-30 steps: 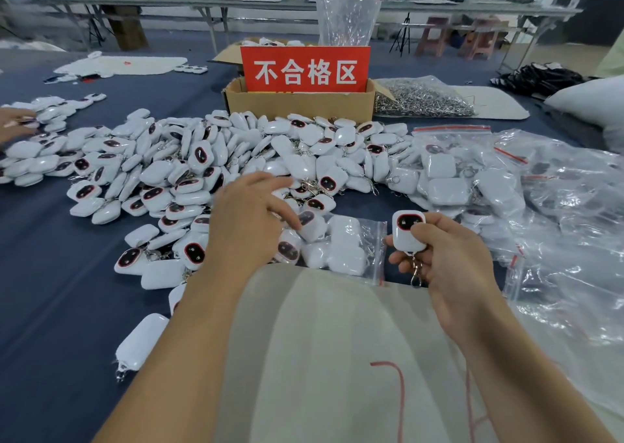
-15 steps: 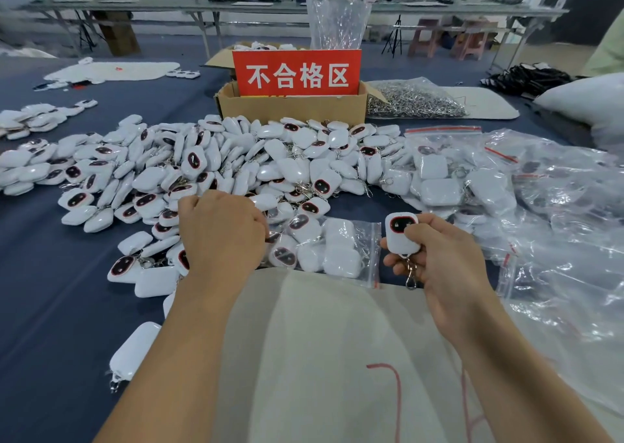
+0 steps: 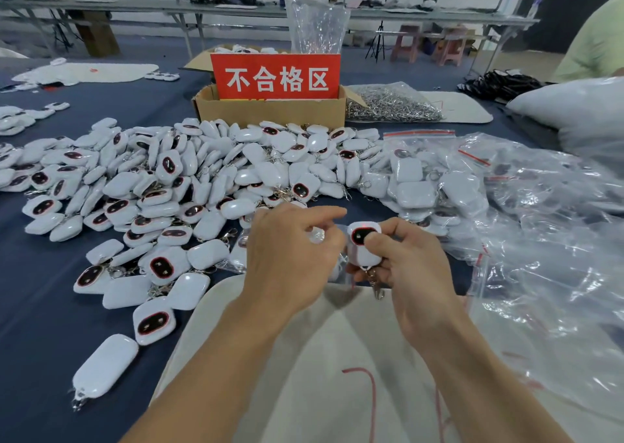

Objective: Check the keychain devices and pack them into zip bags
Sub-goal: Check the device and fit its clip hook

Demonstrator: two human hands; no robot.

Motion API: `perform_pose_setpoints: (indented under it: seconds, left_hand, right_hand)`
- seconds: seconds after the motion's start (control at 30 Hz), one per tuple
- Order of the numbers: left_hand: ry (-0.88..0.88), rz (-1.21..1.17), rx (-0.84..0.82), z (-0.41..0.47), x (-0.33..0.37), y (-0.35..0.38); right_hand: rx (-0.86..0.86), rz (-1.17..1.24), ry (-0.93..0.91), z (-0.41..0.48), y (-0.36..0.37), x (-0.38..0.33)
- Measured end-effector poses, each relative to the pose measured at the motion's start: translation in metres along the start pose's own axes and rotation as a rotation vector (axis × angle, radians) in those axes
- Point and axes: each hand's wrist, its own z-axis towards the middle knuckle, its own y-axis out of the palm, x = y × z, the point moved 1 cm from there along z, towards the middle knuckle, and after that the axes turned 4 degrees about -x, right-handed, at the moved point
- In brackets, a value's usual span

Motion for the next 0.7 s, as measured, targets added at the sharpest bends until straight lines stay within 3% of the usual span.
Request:
perform_pose_setpoints:
  seconds: [0.13,0.47,0.7]
  left_hand:
    - [-0.013,-0.127,-0.121,0.0008,0.0027,-0.0024]
    - [0.01,-0.169,-0.164,-0.0015,0.0001,0.0014]
    - [-0.059,-0.259,-0.138,0.0006,-0.0031,0.0023]
  right_hand:
    - [-0.095,0.011,-0.04,-0.0008,0.0028,-0.003]
    - [-0.084,0.001,-0.081,-0.0019,-0.0005,-0.0034]
    - [-0.199,-0.047,-0.088,-0.0025,-0.0061,-0.0051]
